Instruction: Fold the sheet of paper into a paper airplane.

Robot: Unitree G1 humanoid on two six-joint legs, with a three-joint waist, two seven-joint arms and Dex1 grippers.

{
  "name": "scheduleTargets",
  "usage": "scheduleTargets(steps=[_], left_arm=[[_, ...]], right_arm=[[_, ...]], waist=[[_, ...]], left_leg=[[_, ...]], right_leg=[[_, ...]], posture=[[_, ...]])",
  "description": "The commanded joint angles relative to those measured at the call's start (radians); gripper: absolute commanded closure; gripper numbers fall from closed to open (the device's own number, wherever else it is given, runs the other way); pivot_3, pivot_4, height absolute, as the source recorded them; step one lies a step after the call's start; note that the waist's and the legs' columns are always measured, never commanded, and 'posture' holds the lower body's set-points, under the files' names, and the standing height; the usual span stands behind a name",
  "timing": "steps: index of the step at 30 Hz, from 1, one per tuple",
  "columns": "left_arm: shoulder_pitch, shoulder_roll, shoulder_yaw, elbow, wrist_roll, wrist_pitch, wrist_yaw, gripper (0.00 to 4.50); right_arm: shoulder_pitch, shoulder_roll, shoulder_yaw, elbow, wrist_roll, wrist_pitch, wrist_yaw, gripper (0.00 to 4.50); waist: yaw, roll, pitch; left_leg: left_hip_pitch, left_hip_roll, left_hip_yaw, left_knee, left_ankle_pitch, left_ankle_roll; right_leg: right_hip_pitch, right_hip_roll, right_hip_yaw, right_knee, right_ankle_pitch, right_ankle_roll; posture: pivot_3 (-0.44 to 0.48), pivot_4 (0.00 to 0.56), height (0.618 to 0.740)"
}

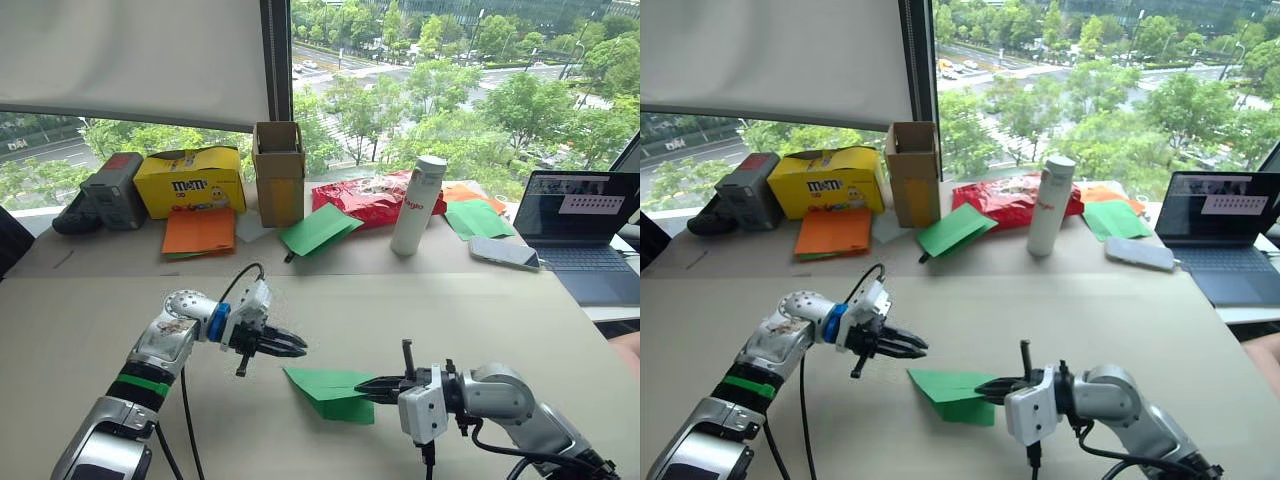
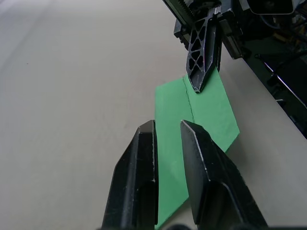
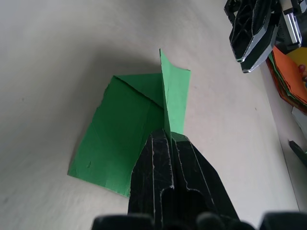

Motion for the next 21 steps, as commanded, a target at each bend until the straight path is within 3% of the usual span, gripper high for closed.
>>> scheduleTargets(steps=[1,13,16,21], left_arm=[[0.019,-0.014,-0.033,-0.002,0.035,-0.077,-0.014,4.48],[0.115,-0.074,-0.103,0.145,0.187,-0.339,0.093,4.48],[0.128,-0.082,-0.103,0.145,0.179,-0.341,0.099,4.48],[0.147,-0.086,-0.108,0.122,0.174,-0.333,0.101,4.48]], right_arm=[[-0.002,-0.005,0.006,-0.011,0.030,-0.035,0.007,4.50],[0.055,-0.023,0.021,-0.015,0.092,0.018,0.054,4.50],[0.072,-0.022,0.015,-0.023,0.134,0.058,0.066,4.50],[0.096,-0.008,-0.009,-0.057,0.337,0.331,0.109,4.50]], waist=[[0.001,0.000,0.000],[0.009,0.001,0.000],[0.012,0.001,-0.001],[0.013,0.002,-0.001]], left_leg=[[0.000,0.000,0.000,0.000,0.000,0.000],[0.001,0.000,0.000,0.000,-0.001,0.001],[0.004,0.000,0.000,0.000,-0.006,0.010],[0.006,-0.001,0.000,0.001,-0.007,0.011]], right_leg=[[0.000,0.000,0.000,0.000,0.000,0.000],[0.001,-0.001,0.000,0.000,0.000,0.000],[0.004,-0.002,0.000,0.000,0.000,0.000],[0.007,-0.003,0.000,-0.001,0.000,-0.001]], posture=[[0.000,0.150,0.739],[0.000,0.150,0.739],[0.000,0.150,0.739],[0.000,0.150,0.739]])
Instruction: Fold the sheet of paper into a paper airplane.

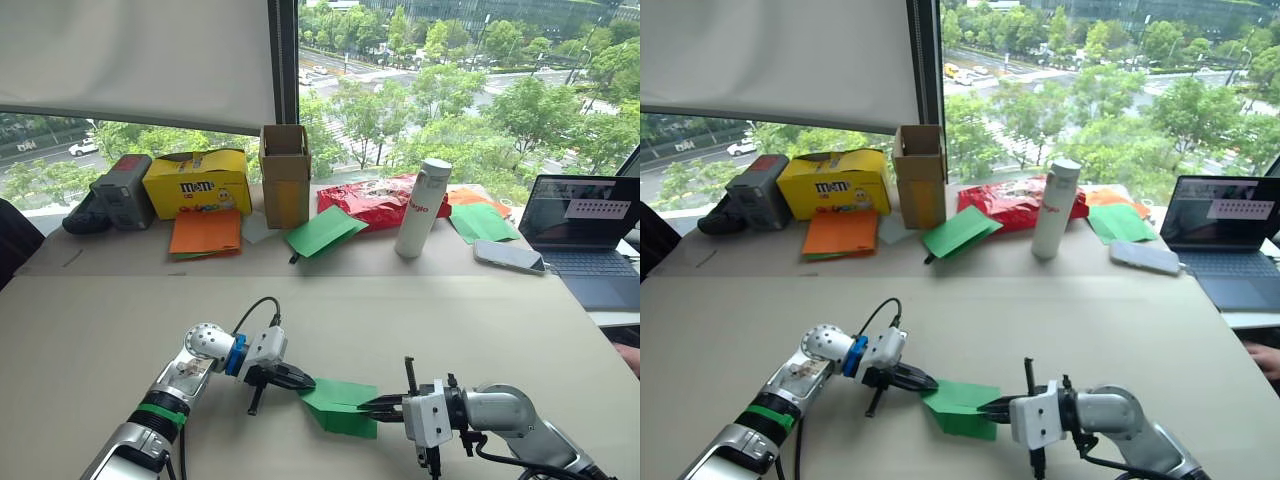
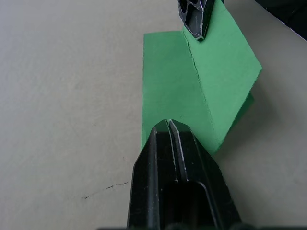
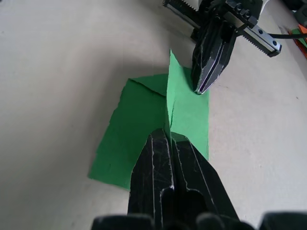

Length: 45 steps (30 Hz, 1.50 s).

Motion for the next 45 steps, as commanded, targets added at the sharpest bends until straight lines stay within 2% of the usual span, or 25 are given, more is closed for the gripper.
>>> scheduleTargets(steps=[1,10,22,24,28,31,35,39,43,45], left_arm=[[0.035,-0.003,-0.033,0.009,0.039,0.015,0.014,4.48],[0.069,-0.011,-0.060,-0.019,0.052,0.016,0.028,4.48],[0.094,-0.018,-0.057,-0.048,0.035,0.043,0.047,4.48],[0.095,-0.020,-0.049,-0.049,0.030,0.046,0.057,4.48],[0.076,-0.057,0.039,-0.059,-0.034,0.045,0.125,4.48],[0.074,-0.069,0.103,-0.132,-0.109,0.086,0.142,4.48],[0.081,-0.048,0.142,-0.231,-0.145,0.120,0.159,4.48],[0.089,-0.007,0.141,-0.308,-0.155,0.122,0.133,4.48],[0.105,0.049,0.067,-0.338,-0.090,0.039,0.056,4.48],[0.103,0.045,0.044,-0.319,-0.075,0.009,0.048,4.48]], right_arm=[[0.016,-0.009,-0.040,-0.049,0.170,0.192,0.051,4.50],[-0.007,-0.001,-0.078,-0.087,0.394,0.614,0.093,4.50],[-0.116,0.030,-0.092,0.007,0.496,1.054,0.071,4.50],[-0.135,0.028,-0.087,0.029,0.484,1.086,0.068,4.50],[-0.164,0.019,-0.063,0.071,0.452,1.128,0.071,4.50],[-0.177,0.005,-0.027,0.089,0.414,1.147,0.073,4.50],[-0.189,0.010,-0.013,0.104,0.403,1.182,0.055,4.50],[-0.194,0.025,-0.019,0.109,0.405,1.203,0.037,4.50],[-0.197,0.035,-0.030,0.114,0.406,1.225,0.019,4.50],[-0.196,0.038,-0.037,0.108,0.411,1.237,0.016,4.50]], waist=[[0.000,0.001,0.000],[0.001,0.003,-0.002],[-0.001,0.003,-0.007],[-0.001,0.003,-0.008],[-0.001,0.002,-0.009],[-0.003,-0.001,-0.009],[-0.003,-0.005,-0.011],[-0.003,-0.008,-0.013],[-0.003,-0.010,-0.015],[-0.002,-0.010,-0.015]], left_leg=[[0.000,0.000,0.000,0.000,0.000,0.000],[0.001,0.000,0.000,0.000,-0.002,0.003],[0.002,0.000,-0.001,0.000,-0.003,0.004],[0.003,0.000,-0.001,0.000,-0.003,0.005],[0.004,0.001,-0.002,0.000,-0.003,0.005],[0.004,0.001,-0.002,0.000,-0.003,0.005],[0.003,0.001,-0.002,0.000,-0.003,0.005],[0.004,0.001,-0.002,0.000,-0.003,0.005],[0.004,0.002,-0.002,-0.001,-0.003,0.004],[0.004,0.002,-0.002,-0.001,-0.004,0.004]], right_leg=[[0.000,0.000,0.000,0.000,0.000,0.000],[0.003,-0.001,0.000,-0.003,0.000,0.000],[0.003,-0.001,-0.001,-0.007,0.001,-0.001],[0.003,-0.001,-0.002,-0.008,0.001,-0.001],[0.004,-0.002,-0.002,-0.008,0.001,-0.001],[0.004,-0.003,-0.002,-0.009,0.001,-0.001],[0.004,-0.002,-0.002,-0.009,0.001,-0.001],[0.005,-0.003,-0.002,-0.010,0.001,-0.001],[0.005,-0.003,-0.002,-0.011,0.001,-0.002],[0.005,-0.004,-0.002,-0.013,0.001,-0.002]], posture=[[0.000,0.150,0.739],[0.000,0.150,0.739],[0.000,0.150,0.739],[0.000,0.150,0.739],[0.000,0.150,0.739],[0.000,0.150,0.739],[0.000,0.150,0.739],[0.000,0.150,0.739],[0.000,0.150,0.739],[0.000,0.150,0.739]])
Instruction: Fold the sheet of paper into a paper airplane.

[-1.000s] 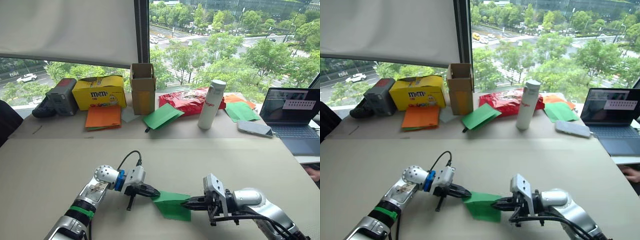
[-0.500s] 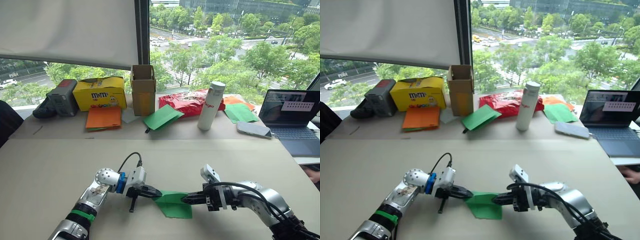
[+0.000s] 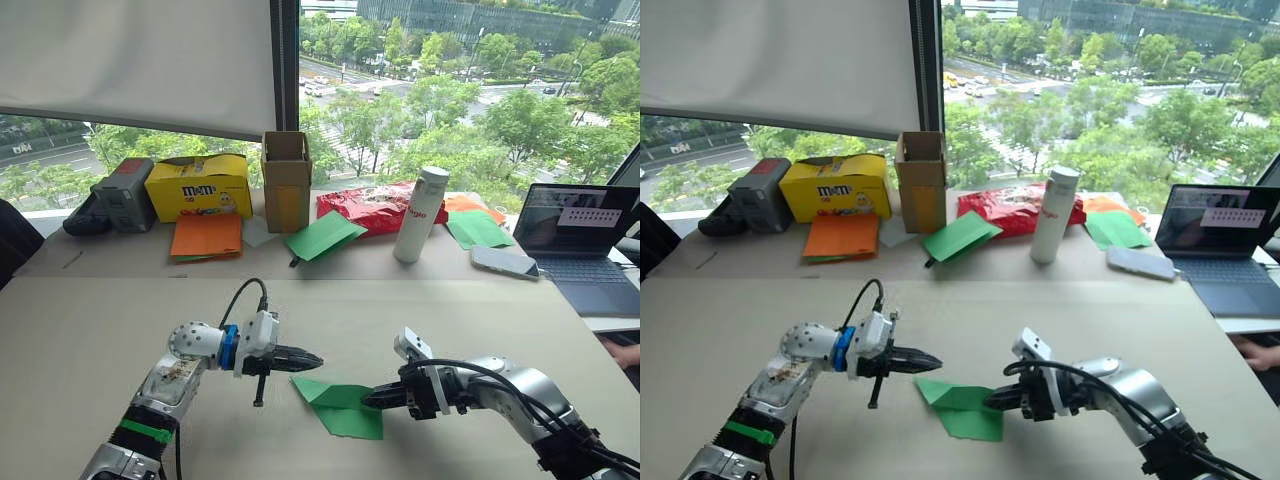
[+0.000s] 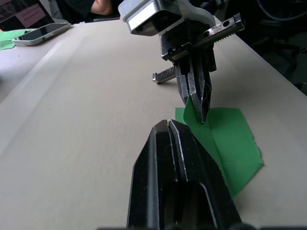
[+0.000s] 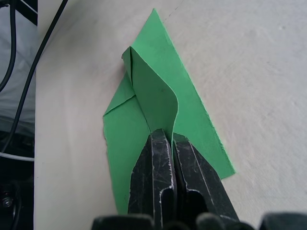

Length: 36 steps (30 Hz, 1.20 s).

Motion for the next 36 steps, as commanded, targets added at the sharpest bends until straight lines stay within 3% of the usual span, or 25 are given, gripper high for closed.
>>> scheduleTargets(steps=[1,13,23,28,31,36], left_arm=[[-0.009,-0.014,-0.042,0.004,0.027,-0.059,-0.019,4.48],[-0.064,-0.104,-0.093,0.257,0.148,-0.217,0.063,4.48],[-0.069,-0.137,-0.137,0.411,0.191,-0.296,0.045,4.48],[-0.062,-0.138,-0.151,0.420,0.201,-0.291,0.048,4.50],[-0.072,-0.145,-0.148,0.444,0.201,-0.273,0.055,4.50],[-0.076,-0.152,-0.151,0.441,0.192,-0.244,0.040,4.50]], right_arm=[[0.031,0.005,-0.003,0.081,-0.035,0.066,-0.056,4.50],[0.068,0.007,-0.039,0.015,-0.024,0.104,-0.071,4.50],[0.083,-0.004,-0.058,-0.019,-0.021,0.083,-0.068,4.50],[0.126,-0.018,-0.168,-0.090,0.017,-0.002,-0.056,2.94],[0.160,0.008,-0.248,-0.147,-0.005,-0.118,-0.119,1.91],[0.172,0.037,-0.247,-0.260,-0.070,-0.293,-0.148,1.91]], waist=[[0.001,-0.001,0.000],[0.005,-0.002,-0.001],[0.013,0.002,-0.004],[0.016,0.009,-0.005],[0.014,0.014,-0.005],[0.012,0.024,-0.004]], left_leg=[[0.000,0.000,0.000,0.000,-0.001,-0.002],[-0.002,0.000,0.000,0.000,-0.001,0.000],[-0.003,-0.002,0.000,-0.001,-0.001,0.002],[-0.003,-0.002,0.001,-0.002,-0.003,0.005],[-0.003,-0.004,0.002,-0.002,-0.004,0.006],[-0.003,-0.004,0.002,-0.002,-0.004,0.005]], right_leg=[[0.000,-0.001,0.000,-0.001,0.000,-0.001],[-0.001,-0.007,-0.003,-0.004,0.002,-0.001],[-0.001,-0.010,-0.003,-0.006,0.002,0.000],[0.002,-0.010,-0.003,-0.012,0.004,0.004],[0.002,-0.010,-0.002,-0.013,0.005,0.006],[0.002,-0.008,-0.002,-0.013,0.003,0.012]], posture=[[0.000,0.150,0.739],[0.000,0.150,0.739],[0.000,0.150,0.739],[0.000,0.150,0.739],[0.000,0.150,0.739],[0.000,0.150,0.739]])
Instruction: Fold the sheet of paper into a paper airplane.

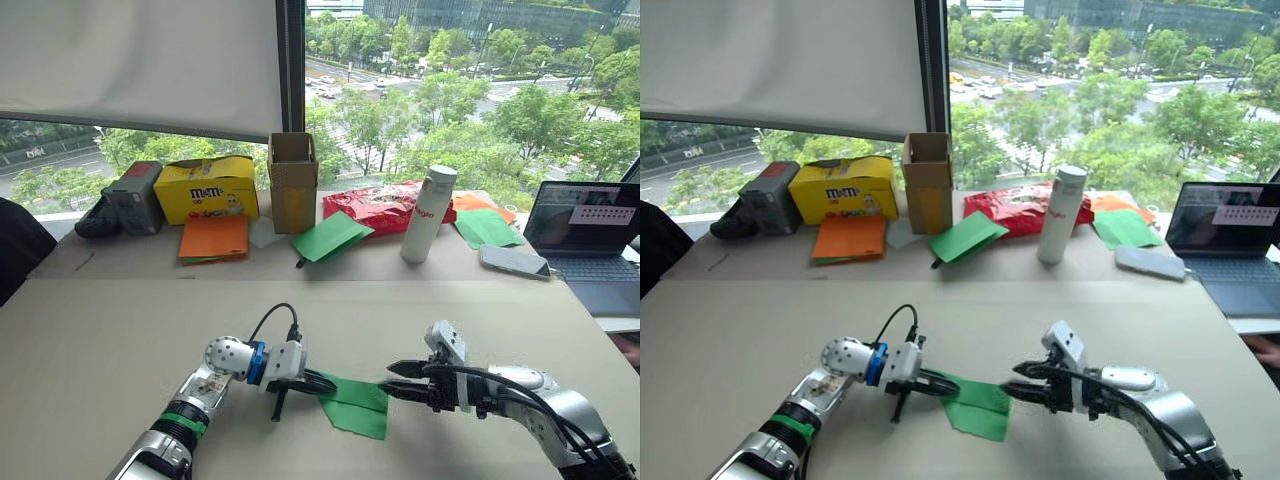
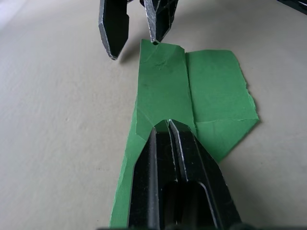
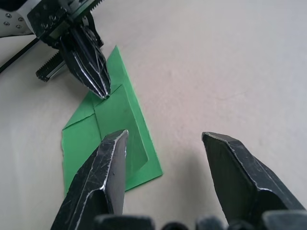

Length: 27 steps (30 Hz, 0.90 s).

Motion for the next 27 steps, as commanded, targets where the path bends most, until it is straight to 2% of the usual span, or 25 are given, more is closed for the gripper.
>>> scheduleTargets(steps=[1,4,8,13,15,19,27], left_arm=[[0.022,-0.004,-0.031,0.051,0.037,0.042,0.000,4.50],[0.028,-0.003,-0.032,0.051,0.042,0.044,0.002,4.50],[0.034,0.005,-0.030,0.041,0.042,0.050,-0.002,4.50],[0.044,0.017,-0.028,0.025,0.040,0.057,-0.011,4.50],[0.048,0.021,-0.030,0.021,0.040,0.058,-0.016,4.50],[0.045,0.017,-0.036,0.027,0.042,0.056,-0.024,4.50],[0.008,-0.005,-0.040,0.090,0.053,0.023,-0.028,4.50]], right_arm=[[0.002,0.002,0.057,-0.087,-0.093,-0.172,0.009,2.19],[0.023,-0.010,0.198,-0.069,-0.273,-0.387,0.036,3.15],[0.020,0.021,0.294,0.007,-0.369,-0.510,0.035,4.48],[-0.003,0.090,0.339,0.114,-0.410,-0.569,0.021,4.48],[-0.002,0.103,0.349,0.143,-0.422,-0.571,0.020,4.48],[0.022,0.129,0.326,0.174,-0.404,-0.550,-0.004,4.48],[0.201,0.031,0.229,0.150,-0.389,-0.671,0.010,4.48]], waist=[[0.001,0.001,0.000],[0.001,0.002,0.000],[-0.001,0.002,0.000],[-0.006,0.002,0.000],[-0.007,0.002,0.000],[-0.011,0.002,0.000],[-0.003,0.002,0.000]], left_leg=[[0.000,0.000,0.000,0.000,0.000,0.000],[0.000,0.000,0.000,0.000,0.000,0.001],[0.000,-0.001,0.000,0.000,0.000,0.001],[0.000,-0.001,0.000,0.000,0.000,0.001],[0.000,0.000,0.000,0.000,0.000,0.001],[0.000,0.000,0.000,0.000,0.000,0.001],[0.000,-0.001,0.000,0.000,-0.004,-0.004]], right_leg=[[0.000,0.000,0.000,0.000,0.000,0.000],[0.000,0.001,0.000,-0.001,-0.001,0.001],[0.000,0.000,0.000,-0.001,-0.002,0.004],[0.000,0.000,0.000,0.000,-0.002,0.003],[0.000,0.000,0.000,0.000,0.002,-0.003],[0.000,0.000,0.000,0.000,0.002,-0.003],[0.002,-0.002,0.000,-0.003,0.001,-0.003]], posture=[[0.000,0.150,0.739],[0.000,0.150,0.739],[0.000,0.150,0.739],[0.000,0.150,0.739],[0.000,0.150,0.739],[0.000,0.150,0.739],[0.000,0.150,0.739]])
